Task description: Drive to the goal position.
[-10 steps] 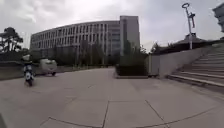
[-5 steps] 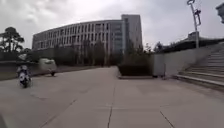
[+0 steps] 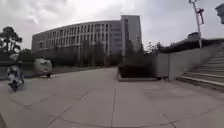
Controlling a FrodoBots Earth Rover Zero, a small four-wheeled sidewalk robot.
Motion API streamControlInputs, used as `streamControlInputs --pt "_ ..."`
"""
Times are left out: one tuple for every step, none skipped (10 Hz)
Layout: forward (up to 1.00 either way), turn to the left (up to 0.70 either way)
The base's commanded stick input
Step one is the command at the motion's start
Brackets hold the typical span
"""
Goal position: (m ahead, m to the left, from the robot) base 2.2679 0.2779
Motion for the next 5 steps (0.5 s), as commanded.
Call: streamControlInputs --pt "0.7 0.02" --pt "0.7 0.02" --pt "0.7 0.02" --pt "0.7 0.02" --pt "0.7 0.02"
